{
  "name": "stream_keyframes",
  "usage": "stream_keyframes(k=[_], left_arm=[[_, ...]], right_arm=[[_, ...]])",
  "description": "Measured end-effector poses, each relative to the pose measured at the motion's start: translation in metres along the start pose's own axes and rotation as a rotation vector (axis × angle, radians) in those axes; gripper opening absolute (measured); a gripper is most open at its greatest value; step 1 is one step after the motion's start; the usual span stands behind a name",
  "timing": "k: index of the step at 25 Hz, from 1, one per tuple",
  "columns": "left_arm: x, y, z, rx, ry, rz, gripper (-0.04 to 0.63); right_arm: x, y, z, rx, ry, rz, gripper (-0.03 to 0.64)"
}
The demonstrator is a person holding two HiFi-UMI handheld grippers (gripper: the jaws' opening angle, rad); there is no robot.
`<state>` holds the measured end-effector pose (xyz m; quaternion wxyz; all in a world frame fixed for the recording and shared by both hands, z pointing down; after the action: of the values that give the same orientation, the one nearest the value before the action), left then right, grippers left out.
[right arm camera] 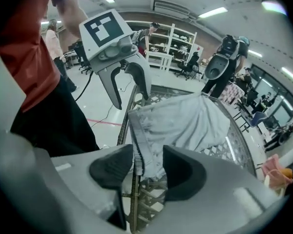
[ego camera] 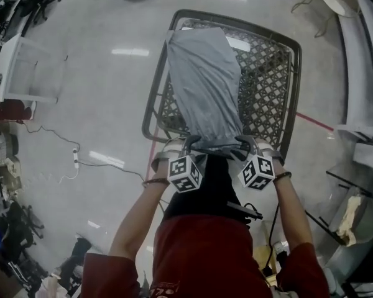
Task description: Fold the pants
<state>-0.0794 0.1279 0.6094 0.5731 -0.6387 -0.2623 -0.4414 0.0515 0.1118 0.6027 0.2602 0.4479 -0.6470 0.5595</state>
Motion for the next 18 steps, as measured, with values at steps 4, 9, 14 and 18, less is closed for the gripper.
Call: stream_keyframes(k=[4, 9, 14, 18], left_arm=[[0.024, -0.009, -0.004, -0.012, -0.06, -0.043, 0.282], [0.044, -0.022, -0.008, -0.016, -0.117, -0.09, 0.282], [0.053, -0.026, -0.018, -0.038, -0.168, -0.111, 0.282], [0.057, -0.029, -0.028, -0.019, -0.179, -0.134, 0.255]], right_arm=[[0.026, -0.014, -0.004, -0.058, 0.087, -0.057, 0.188], [0.049, -0.031, -0.005, -0.095, 0.189, -0.106, 0.192], [0.062, -0.037, 0.0, -0.118, 0.27, -0.123, 0.196], [0.067, -0.036, 0.009, -0.132, 0.306, -0.115, 0.198]])
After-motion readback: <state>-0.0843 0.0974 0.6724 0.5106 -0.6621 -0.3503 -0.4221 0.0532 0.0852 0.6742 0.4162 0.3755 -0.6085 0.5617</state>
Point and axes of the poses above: the fingertips, and each gripper's own axes: x forward along the fingers, z to its right, y out of its top, the point moved 5 cm from there along -x, backward along the fingers, and after that the axes turned 6 degrees about -y, right-handed, at the moved point
